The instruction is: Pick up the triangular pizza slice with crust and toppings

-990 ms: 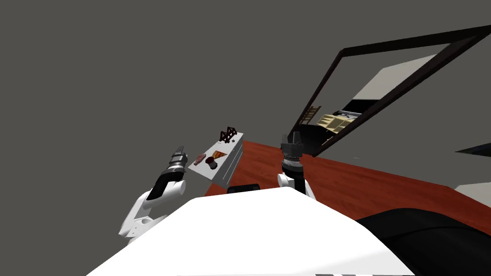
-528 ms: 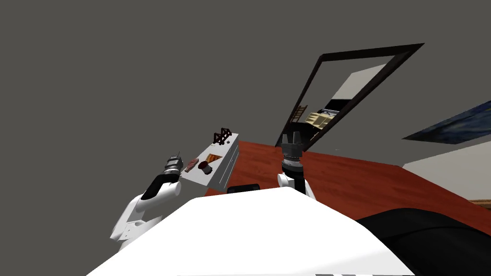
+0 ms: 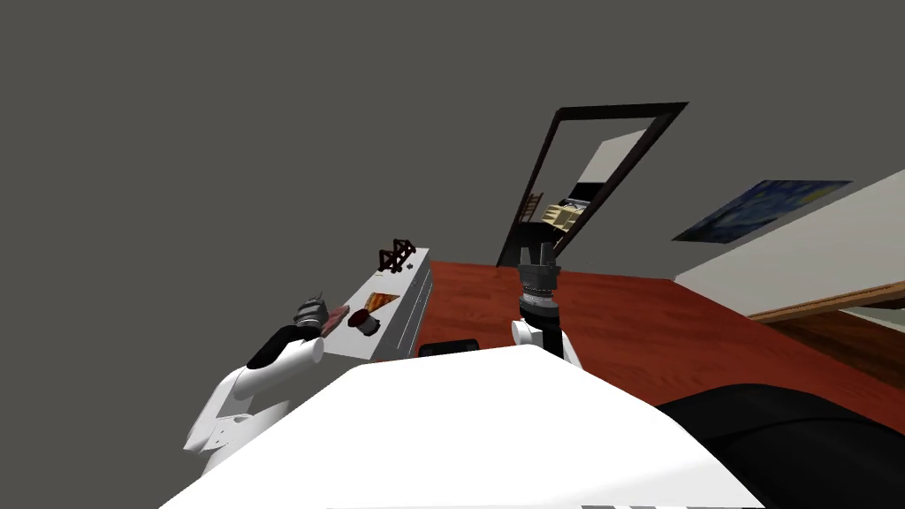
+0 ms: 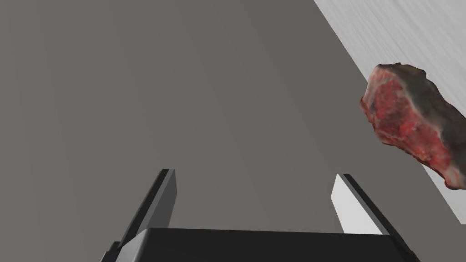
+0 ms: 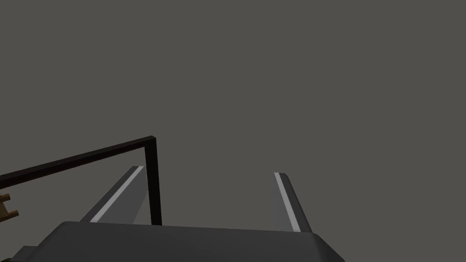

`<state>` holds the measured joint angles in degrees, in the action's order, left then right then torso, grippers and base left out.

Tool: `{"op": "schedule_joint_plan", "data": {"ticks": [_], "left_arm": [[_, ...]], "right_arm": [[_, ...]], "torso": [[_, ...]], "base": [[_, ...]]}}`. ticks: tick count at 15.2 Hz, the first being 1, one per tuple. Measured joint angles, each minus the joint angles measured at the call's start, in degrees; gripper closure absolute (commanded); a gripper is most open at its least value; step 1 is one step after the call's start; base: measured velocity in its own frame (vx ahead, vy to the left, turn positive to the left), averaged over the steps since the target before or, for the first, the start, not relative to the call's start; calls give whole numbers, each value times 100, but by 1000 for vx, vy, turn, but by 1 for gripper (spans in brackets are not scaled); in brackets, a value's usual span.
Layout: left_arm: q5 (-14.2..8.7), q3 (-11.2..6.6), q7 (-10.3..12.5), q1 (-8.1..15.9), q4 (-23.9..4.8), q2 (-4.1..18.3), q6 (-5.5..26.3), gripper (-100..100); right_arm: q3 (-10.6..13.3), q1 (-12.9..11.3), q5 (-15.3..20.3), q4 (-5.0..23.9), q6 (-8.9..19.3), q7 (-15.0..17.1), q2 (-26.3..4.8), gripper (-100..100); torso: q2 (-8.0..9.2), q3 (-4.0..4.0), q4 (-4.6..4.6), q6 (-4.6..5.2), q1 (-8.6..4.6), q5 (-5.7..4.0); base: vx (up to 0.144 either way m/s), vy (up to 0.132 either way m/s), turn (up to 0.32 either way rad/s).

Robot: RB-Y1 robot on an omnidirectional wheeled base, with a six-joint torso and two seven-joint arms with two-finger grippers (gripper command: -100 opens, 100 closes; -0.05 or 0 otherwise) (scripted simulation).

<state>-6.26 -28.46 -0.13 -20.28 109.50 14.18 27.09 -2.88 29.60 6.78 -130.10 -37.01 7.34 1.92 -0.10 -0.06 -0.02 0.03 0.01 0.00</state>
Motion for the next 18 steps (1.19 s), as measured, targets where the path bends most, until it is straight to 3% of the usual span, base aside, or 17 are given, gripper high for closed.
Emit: {"op": "schedule_joint_plan", "data": {"ticks": [18], "left_arm": [[-421,-886,1,262,-757,168,2021,-100]], "right_arm": [[0,0,0,0,0,0,0,0]], "torso": [[0,0,0,1,1,0]], "base": [[22,10,-194]]}}
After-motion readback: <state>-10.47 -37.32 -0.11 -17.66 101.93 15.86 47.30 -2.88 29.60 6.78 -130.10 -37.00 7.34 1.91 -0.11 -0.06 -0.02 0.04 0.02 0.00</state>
